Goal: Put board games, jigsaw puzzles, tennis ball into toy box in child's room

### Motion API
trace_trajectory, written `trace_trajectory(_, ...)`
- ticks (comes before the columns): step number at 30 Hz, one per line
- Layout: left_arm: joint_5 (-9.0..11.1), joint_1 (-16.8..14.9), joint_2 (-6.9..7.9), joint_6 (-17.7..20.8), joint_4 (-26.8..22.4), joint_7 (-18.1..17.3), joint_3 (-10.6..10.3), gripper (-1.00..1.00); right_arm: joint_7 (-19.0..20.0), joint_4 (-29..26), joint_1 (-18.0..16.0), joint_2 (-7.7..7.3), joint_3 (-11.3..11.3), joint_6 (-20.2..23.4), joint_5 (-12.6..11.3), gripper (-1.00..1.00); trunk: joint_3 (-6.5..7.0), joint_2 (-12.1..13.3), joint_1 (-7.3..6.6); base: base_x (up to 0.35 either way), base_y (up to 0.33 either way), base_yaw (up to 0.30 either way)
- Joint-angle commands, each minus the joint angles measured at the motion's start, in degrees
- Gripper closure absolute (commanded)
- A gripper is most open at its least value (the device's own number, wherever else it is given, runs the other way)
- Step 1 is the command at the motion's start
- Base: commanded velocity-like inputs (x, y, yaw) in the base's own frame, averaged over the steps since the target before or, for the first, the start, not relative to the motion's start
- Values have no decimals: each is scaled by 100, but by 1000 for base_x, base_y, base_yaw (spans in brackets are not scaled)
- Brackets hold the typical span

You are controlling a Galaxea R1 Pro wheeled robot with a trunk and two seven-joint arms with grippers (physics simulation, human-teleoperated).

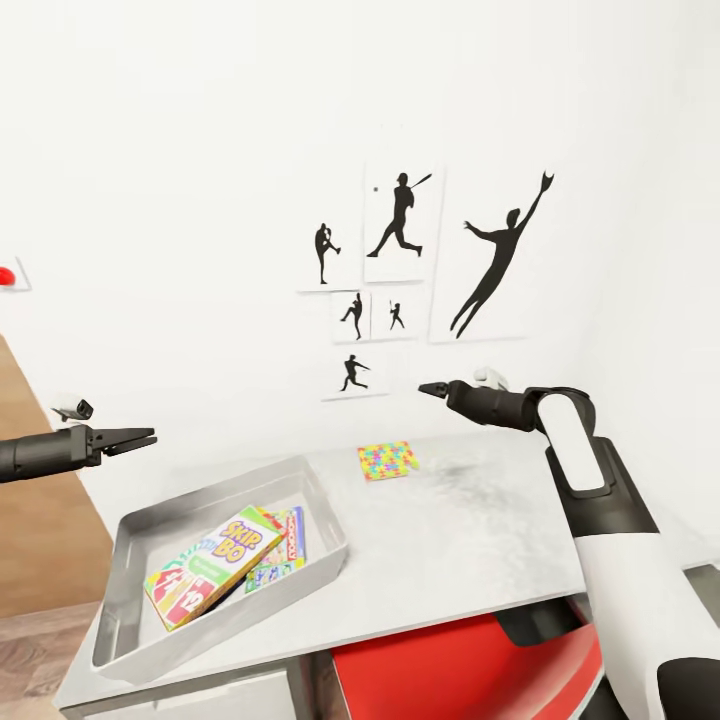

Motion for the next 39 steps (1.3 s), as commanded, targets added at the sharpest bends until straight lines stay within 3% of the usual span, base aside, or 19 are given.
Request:
trace_trajectory(1,-7,-5,2,61,0,-25,0,-100,-60,-4,-6,-4,12,8,-59,-100,-14,-14,4,0,-101,0)
trace_trajectory(13,-4,-5,2,63,0,-25,1,-100,-68,-4,-9,-1,22,8,-59,-100,-13,-14,4,33,-51,7)
trace_trajectory(23,-3,-5,1,61,1,-25,-3,-100,-69,-4,-14,-8,18,8,-59,-100,3,-14,4,50,-64,166)
trace_trajectory(39,-3,-5,-6,63,1,-25,-5,-100,-77,22,-15,-8,18,8,-50,-100,4,-14,4,51,-155,9)
